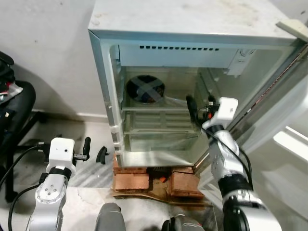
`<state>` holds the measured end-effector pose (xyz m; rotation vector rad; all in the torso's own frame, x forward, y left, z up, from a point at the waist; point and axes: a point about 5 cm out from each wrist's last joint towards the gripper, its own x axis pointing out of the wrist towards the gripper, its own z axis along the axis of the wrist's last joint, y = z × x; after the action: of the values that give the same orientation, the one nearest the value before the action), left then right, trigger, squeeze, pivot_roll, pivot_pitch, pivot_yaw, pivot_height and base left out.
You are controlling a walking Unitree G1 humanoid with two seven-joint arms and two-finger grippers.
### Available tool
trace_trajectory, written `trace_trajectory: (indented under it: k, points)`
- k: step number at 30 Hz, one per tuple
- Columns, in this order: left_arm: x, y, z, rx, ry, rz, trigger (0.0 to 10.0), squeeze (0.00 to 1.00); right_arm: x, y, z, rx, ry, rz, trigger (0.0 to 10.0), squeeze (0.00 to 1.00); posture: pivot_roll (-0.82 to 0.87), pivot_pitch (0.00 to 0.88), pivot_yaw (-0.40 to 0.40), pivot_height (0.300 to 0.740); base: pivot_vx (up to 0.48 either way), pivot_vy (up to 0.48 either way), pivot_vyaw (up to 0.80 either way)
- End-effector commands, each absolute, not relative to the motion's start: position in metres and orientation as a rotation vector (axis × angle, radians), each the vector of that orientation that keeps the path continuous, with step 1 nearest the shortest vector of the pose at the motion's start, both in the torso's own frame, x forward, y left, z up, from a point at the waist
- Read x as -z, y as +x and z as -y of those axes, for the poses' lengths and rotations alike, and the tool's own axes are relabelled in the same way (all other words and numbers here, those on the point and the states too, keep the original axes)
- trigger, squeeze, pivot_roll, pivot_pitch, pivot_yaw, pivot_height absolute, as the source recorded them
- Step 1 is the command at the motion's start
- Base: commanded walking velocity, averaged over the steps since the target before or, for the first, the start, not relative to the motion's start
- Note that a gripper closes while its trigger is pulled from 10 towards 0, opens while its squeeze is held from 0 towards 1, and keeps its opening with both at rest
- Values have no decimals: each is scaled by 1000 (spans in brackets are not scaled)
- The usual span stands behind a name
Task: Restocking fridge
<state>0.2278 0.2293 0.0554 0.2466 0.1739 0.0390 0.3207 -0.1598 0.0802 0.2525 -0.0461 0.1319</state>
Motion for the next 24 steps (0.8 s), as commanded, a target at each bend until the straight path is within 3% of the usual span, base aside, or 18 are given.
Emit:
trace_trajectory:
  k: [1,5,24]
  points:
    - [-49,230,-224,-25,240,-184,10000,0,-72,308,156,-125,227,20,10000,0,119,0,-37,740,0,0,0]
    - [-48,240,-213,-7,223,-177,10000,0,-61,291,144,-160,197,-17,10000,0,98,0,-37,740,-314,0,0]
    - [-36,240,-202,12,204,-192,10000,0,-61,291,148,-88,120,-84,10000,0,82,0,-49,740,-379,0,0]
